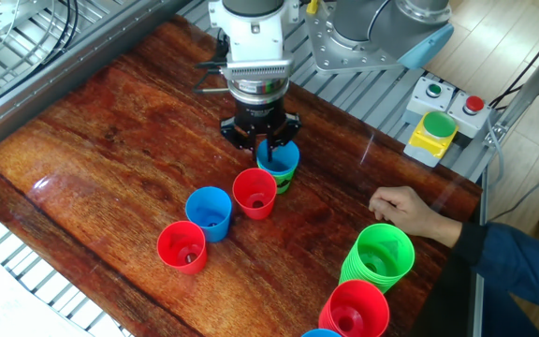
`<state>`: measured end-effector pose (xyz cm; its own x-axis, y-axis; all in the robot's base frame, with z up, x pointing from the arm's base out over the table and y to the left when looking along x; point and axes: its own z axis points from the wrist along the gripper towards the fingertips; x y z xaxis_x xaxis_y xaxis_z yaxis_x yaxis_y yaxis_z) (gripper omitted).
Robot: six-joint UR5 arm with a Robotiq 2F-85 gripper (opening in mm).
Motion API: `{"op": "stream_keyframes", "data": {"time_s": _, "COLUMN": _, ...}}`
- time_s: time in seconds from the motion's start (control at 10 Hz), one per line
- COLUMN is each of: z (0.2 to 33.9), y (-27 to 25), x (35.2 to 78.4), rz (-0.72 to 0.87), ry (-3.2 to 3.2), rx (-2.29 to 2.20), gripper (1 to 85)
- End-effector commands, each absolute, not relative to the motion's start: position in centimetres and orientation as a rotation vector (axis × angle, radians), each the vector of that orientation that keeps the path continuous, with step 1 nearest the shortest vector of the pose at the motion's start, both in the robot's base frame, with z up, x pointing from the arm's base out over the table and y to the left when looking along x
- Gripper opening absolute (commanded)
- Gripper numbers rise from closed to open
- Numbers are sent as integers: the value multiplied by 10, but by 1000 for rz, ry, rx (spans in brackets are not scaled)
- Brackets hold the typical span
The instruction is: Stack the cups
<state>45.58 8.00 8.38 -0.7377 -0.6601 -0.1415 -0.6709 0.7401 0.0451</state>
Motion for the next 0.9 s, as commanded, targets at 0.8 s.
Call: {"op": "stream_keyframes", "data": {"time_s": 0.8, "z": 176, "y": 87, "x": 432, "rz": 252, "ry": 2994, "rx": -1025, "gripper": 13}}
